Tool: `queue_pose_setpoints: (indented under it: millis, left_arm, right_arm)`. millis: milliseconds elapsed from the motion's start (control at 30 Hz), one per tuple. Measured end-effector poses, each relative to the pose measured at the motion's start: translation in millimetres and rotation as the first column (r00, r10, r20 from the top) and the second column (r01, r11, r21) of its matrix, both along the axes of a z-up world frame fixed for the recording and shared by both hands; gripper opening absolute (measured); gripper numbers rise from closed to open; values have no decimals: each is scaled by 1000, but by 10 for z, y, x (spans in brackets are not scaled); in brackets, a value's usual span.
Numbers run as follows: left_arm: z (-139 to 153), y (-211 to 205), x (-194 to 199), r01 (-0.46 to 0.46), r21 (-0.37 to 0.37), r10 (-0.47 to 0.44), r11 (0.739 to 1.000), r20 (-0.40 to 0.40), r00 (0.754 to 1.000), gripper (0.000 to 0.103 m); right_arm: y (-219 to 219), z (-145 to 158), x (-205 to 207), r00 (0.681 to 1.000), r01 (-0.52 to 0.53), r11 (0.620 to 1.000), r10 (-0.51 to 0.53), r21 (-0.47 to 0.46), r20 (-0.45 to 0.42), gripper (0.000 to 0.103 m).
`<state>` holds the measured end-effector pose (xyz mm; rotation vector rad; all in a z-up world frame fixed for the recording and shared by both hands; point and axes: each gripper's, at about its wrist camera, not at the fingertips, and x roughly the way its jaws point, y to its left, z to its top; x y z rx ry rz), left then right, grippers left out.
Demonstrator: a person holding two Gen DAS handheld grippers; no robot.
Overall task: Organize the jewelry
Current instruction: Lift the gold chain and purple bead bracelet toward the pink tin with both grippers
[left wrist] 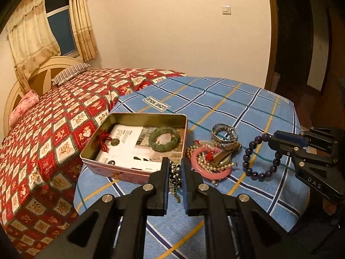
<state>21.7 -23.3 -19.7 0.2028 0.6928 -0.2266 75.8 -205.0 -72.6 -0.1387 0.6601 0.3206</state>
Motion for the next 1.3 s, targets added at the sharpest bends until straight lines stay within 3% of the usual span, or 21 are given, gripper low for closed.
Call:
queue_pose_setpoints:
  millis: [500,1300]
  left_arm:
    - [228,264,35,-50,-20,51,999,50,997,9]
    - [321,609,398,-115,0,115,993,76,990,9]
  right_arm:
    - [66,215,26,999,-26,999,25,21,41,15]
    - [396,488,308,989,-113,994,113,0,99,15]
